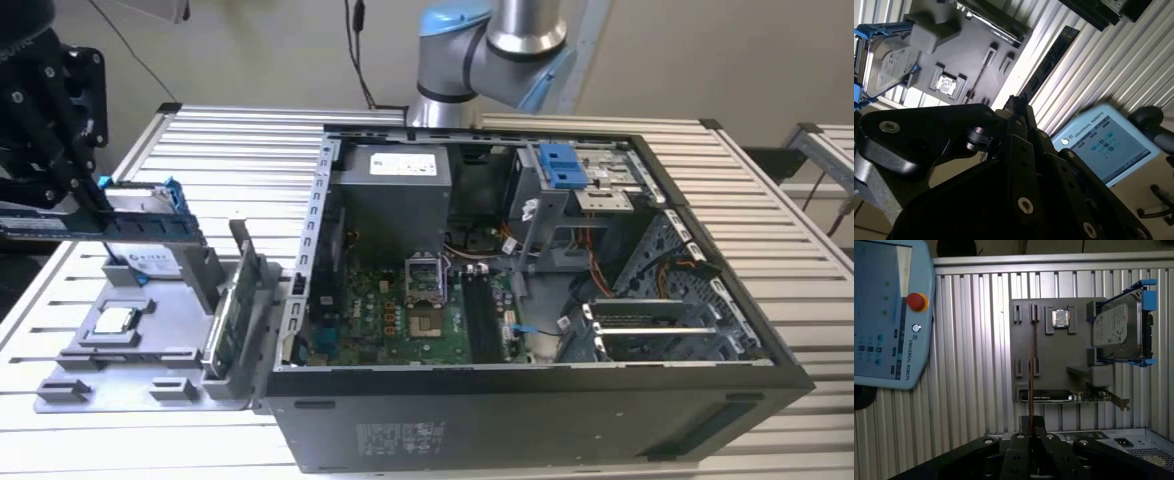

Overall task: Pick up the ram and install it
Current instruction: 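Pick up the ram and move it above insertion slot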

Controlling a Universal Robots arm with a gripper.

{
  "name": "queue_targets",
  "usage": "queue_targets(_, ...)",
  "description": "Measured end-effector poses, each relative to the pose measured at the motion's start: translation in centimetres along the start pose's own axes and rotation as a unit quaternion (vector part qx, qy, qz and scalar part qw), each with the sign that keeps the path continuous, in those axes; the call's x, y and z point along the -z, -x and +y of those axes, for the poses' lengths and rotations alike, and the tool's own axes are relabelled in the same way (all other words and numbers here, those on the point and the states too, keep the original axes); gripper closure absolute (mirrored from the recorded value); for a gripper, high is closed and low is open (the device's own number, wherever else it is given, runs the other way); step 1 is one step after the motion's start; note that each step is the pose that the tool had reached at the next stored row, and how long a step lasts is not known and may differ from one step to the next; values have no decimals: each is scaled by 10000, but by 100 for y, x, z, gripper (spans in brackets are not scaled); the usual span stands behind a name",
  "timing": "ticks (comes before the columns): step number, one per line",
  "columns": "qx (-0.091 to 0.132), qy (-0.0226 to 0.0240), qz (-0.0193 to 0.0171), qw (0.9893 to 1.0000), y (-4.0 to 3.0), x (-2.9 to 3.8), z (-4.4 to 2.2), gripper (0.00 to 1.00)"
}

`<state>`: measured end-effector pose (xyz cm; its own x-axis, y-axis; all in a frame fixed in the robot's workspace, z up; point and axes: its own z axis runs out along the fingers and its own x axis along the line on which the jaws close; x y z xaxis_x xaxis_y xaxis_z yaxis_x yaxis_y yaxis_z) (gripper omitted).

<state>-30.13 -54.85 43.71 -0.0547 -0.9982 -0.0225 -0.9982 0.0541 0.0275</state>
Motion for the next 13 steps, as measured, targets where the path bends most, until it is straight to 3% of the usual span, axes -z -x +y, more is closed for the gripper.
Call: queue_targets(13,0,1,0,10000,14,6,-256,86)
